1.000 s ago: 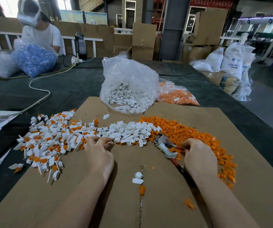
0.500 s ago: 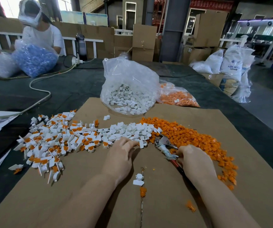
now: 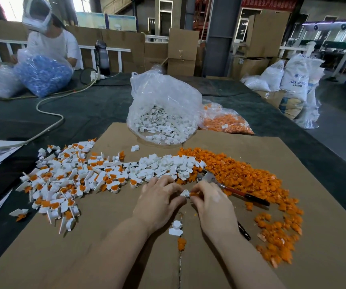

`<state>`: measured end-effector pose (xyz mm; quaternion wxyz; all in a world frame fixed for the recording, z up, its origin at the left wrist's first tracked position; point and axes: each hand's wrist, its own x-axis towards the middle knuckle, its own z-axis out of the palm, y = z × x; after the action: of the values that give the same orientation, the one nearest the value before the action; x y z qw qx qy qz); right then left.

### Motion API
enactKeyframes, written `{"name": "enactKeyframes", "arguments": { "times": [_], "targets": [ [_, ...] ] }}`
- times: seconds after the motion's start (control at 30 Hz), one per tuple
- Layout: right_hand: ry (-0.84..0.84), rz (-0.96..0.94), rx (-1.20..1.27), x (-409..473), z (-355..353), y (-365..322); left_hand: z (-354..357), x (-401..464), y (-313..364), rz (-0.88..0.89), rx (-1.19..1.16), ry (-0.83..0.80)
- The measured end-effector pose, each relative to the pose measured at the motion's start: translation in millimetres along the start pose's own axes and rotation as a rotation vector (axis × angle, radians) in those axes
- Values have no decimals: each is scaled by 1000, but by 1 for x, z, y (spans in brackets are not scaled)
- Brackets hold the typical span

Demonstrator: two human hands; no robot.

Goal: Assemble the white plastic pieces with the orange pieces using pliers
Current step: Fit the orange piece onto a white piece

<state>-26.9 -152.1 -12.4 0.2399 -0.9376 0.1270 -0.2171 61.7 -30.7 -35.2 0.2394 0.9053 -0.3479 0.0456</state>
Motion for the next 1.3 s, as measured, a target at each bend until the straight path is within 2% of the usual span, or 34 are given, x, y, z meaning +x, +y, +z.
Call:
{"name": "enactKeyframes", "arguments": {
  "times": [0.23, 0.47, 0.63, 0.8, 1.03, 1.17, 1.3],
  "targets": [
    [120, 62, 88, -4, 17, 2, -5, -4, 2, -25, -178, 37],
    [180, 76, 241, -7, 14, 5, -8, -6, -2, -194, -501, 10],
    [151, 123, 307, -9, 15, 4, -11, -6, -2, -204, -525, -23],
    [122, 90, 322, -10, 14, 2, -14, -7, 1, -185, -550, -34],
    [139, 55, 217, -10, 17, 1, -15, -9, 2, -195, -667, -87],
    [206, -64, 21, -11, 19, -4, -16, -10, 3, -216, -762, -103],
    [237, -146, -56, -12, 19, -5, -17, -12, 3, -195, -776, -98]
  ]
}}
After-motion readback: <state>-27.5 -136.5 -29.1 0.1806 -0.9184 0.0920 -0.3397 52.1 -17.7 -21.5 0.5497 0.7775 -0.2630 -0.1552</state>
